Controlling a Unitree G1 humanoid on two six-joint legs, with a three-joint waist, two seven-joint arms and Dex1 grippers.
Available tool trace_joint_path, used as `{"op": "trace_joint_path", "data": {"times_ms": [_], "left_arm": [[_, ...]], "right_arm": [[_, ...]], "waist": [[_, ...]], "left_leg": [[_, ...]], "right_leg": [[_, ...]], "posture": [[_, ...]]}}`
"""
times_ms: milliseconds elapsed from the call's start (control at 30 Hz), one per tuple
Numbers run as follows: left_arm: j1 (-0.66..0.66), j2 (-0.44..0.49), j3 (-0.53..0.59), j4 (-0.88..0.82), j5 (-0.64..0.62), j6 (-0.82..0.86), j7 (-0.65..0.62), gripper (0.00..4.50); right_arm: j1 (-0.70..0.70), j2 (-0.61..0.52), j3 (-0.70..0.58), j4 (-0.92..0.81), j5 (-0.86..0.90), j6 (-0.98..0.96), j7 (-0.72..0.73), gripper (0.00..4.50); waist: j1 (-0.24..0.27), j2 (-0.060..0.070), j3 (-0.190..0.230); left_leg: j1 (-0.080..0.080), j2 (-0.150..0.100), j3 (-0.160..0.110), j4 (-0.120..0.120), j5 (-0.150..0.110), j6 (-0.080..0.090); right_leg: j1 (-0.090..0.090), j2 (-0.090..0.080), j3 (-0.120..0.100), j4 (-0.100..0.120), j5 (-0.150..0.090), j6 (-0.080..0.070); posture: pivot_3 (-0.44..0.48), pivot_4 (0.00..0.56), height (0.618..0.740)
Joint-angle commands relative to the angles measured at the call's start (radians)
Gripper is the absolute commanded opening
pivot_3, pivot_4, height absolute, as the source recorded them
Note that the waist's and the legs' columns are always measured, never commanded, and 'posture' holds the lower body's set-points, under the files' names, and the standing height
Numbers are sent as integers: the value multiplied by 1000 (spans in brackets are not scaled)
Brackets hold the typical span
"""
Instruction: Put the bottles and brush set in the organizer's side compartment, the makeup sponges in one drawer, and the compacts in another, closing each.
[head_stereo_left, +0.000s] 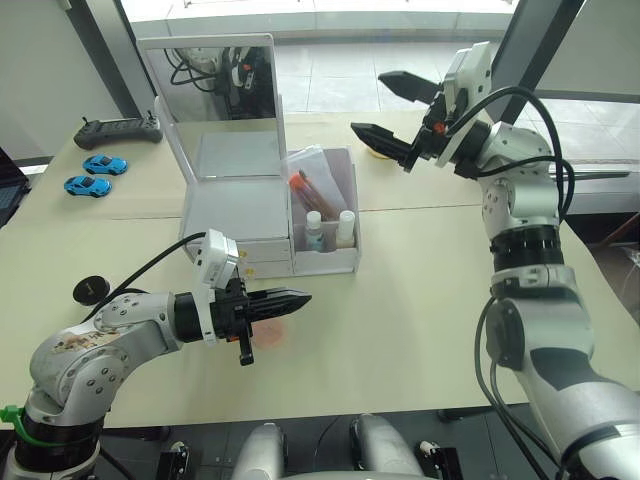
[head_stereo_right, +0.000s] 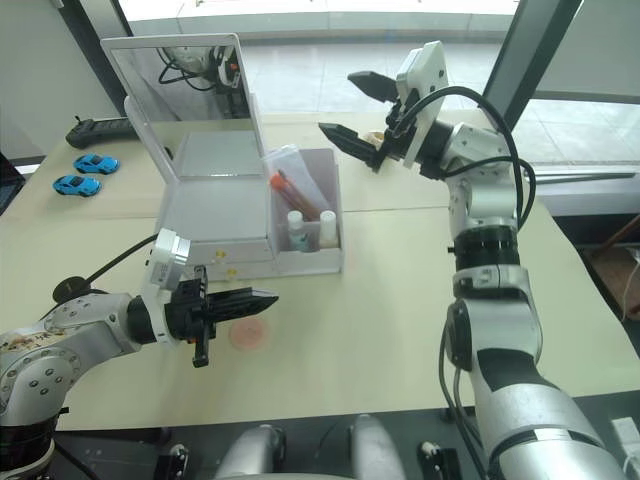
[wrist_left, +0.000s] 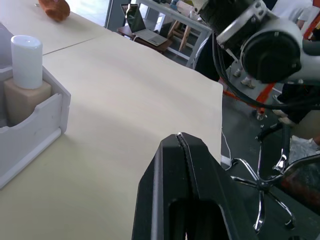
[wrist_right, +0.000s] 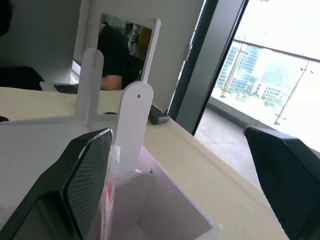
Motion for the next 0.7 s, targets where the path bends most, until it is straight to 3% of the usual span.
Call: {"op": "trace_joint_path", "data": {"times_ms": [33, 133, 233, 367, 500, 700], "left_arm": [[-79, -39, 62, 49, 30, -65, 80, 0], [-93, -7, 105, 48, 36, -82, 54, 0], [-73, 44, 154, 38, 33, -87, 27, 0], [-13, 101, 224, 16, 35, -101, -2, 0], [11, 100, 283, 29, 78, -153, 23, 0], [80, 110, 347, 0, 96, -180, 33, 0]], "right_arm": [[31, -39, 46, -357, 43, 425, -132, 4462], [31, -68, 84, -477, 51, 597, -177, 3879], [28, -100, 164, -557, 29, 703, -197, 2868], [3, -71, 231, -568, 17, 734, -239, 1526], [-30, -31, 303, -477, -28, 674, -263, 161], [-78, 15, 368, -304, -84, 584, -264, 29]], "waist": [[5, 3, 2], [0, 3, 2], [0, 2, 1], [-4, 2, 1], [-1, 1, 1], [1, 0, 1]], "left_leg": [[0, 0, 0, 0, 0, 0], [-1, -1, -1, 0, 0, -1], [0, -1, -1, -1, 0, -1], [0, -1, -1, -1, 0, -1], [0, -1, -1, -1, 0, -1], [0, -1, 0, -1, 0, -1]], "right_leg": [[0, 0, 0, 0, 0, 0], [-1, 0, 0, 0, 0, 0], [-1, 0, -1, -1, -1, 1], [-1, 0, -1, -1, -4, 6], [-2, 0, -1, -1, -4, 6], [-1, 0, -1, -1, -2, 1]], "posture": [[0, 150, 740], [0, 150, 740], [0, 150, 740], [0, 150, 740], [0, 150, 740], [0, 150, 740]]}}
